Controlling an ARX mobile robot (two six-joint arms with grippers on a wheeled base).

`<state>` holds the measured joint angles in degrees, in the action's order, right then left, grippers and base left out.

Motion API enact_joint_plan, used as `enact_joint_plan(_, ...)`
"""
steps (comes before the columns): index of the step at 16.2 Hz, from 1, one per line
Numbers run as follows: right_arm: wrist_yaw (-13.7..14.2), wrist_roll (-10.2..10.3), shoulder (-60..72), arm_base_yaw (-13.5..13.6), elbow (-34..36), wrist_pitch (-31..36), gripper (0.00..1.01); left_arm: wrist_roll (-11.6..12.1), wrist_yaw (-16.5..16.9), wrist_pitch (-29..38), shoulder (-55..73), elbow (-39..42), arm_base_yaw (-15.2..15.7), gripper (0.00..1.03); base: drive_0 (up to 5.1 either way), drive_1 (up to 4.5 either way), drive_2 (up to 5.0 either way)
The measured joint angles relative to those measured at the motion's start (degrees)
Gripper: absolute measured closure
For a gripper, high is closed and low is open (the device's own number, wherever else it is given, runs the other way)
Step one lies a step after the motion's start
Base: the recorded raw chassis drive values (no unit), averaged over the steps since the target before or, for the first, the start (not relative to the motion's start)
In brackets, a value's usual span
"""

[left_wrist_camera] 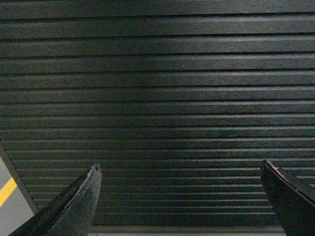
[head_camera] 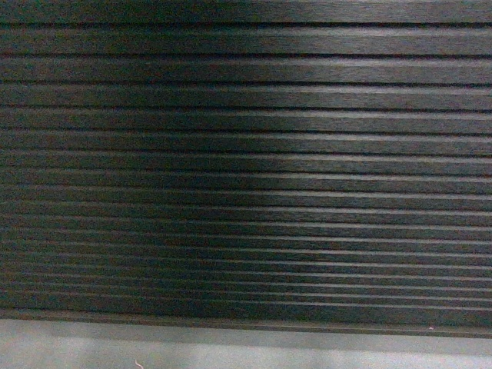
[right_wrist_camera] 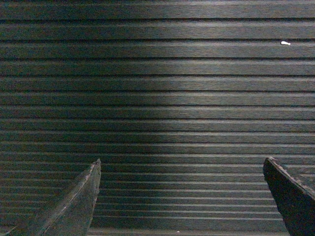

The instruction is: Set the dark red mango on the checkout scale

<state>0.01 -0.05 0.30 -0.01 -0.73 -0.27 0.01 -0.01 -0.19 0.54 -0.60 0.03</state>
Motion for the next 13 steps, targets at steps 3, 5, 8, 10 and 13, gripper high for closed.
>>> enact_joint_plan(3, 0.0, 0.0, 0.0, 0.0, 0.0, 0.0, 0.03, 0.0, 0.0, 0.0, 0.0, 0.0, 0.0, 0.05, 0.0, 0.0, 0.0)
enact_joint_plan(5, 0.02, 0.0, 0.0, 0.0, 0.0, 0.0, 0.03, 0.0, 0.0, 0.0, 0.0, 0.0, 0.0, 0.05, 0.0, 0.0, 0.0)
enact_joint_plan(8, 0.0, -0.02, 0.0, 0.0, 0.0, -0.02, 0.03, -0.04, -0.02, -0.22, 0.0, 0.0, 0.0, 0.05, 0.0, 0.0, 0.0)
enact_joint_plan(10, 0.04, 0.0, 0.0, 0.0, 0.0, -0.04, 0.03, 0.04, -0.02, 0.0, 0.0, 0.0, 0.0, 0.05, 0.0, 0.0, 0.0)
enact_joint_plan(13, 0.0, 0.02, 0.0, 0.0, 0.0, 0.0, 0.03, 0.0, 0.0, -0.02, 0.0, 0.0, 0.0, 0.05, 0.0, 0.0, 0.0)
